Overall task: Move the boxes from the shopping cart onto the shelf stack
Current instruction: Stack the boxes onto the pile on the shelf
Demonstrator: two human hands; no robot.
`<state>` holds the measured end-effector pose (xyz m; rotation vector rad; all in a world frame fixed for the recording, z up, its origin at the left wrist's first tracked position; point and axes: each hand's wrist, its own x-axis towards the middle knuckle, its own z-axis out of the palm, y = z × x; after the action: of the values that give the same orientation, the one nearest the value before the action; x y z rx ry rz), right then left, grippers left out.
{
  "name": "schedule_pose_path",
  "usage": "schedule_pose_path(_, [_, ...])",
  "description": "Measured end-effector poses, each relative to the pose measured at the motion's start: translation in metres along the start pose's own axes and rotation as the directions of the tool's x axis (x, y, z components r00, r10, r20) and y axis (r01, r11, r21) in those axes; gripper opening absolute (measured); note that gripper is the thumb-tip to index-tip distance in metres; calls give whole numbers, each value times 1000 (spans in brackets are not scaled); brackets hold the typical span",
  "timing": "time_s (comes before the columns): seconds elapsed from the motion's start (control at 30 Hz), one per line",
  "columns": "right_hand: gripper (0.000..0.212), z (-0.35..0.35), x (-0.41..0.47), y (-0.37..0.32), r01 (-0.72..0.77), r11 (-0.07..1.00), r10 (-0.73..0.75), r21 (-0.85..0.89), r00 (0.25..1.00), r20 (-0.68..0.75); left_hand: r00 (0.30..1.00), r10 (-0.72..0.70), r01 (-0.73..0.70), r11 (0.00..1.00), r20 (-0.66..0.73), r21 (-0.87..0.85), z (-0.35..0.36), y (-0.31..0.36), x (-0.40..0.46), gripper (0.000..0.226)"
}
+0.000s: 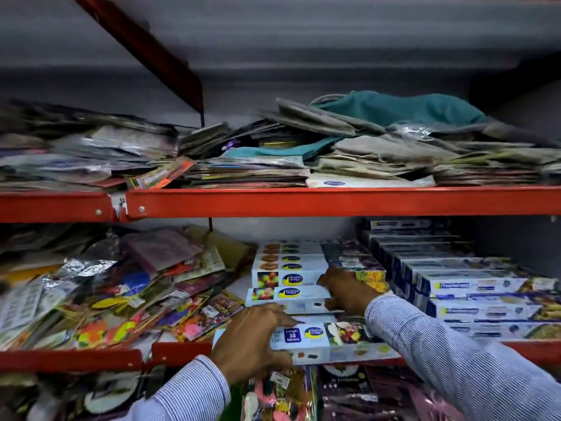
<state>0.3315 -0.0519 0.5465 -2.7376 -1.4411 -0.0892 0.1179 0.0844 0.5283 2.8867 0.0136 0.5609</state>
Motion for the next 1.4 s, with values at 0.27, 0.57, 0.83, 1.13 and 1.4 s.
schedule_pose_path(0.27, [49, 21, 9, 7, 7, 998, -1, 69, 997, -75, 1000, -10, 10, 1000, 18, -17, 13, -12, 13, 66])
schedule_pose_path(0.57, [15, 21, 4, 7, 1, 999, -8, -51, 989, -148, 1000, -8, 9, 1000, 24, -22, 18, -16, 18, 67])
schedule_pose_path(0.83, [28, 16, 1, 12, 43, 998, -51, -52, 985, -166, 1000, 6, -6, 1000, 2, -18, 22, -13, 27, 64])
schedule_pose_path(1.13, [17, 8, -1, 31, 47, 996, -38, 75, 992, -120, 1000, -21, 21, 1000, -19, 20, 28, -16, 44, 63])
schedule_pose_path(1.4, [31, 8, -20, 35, 79, 965, -66, 251, 996, -61, 996, -52, 49, 998, -75, -45, 46, -11, 70, 56])
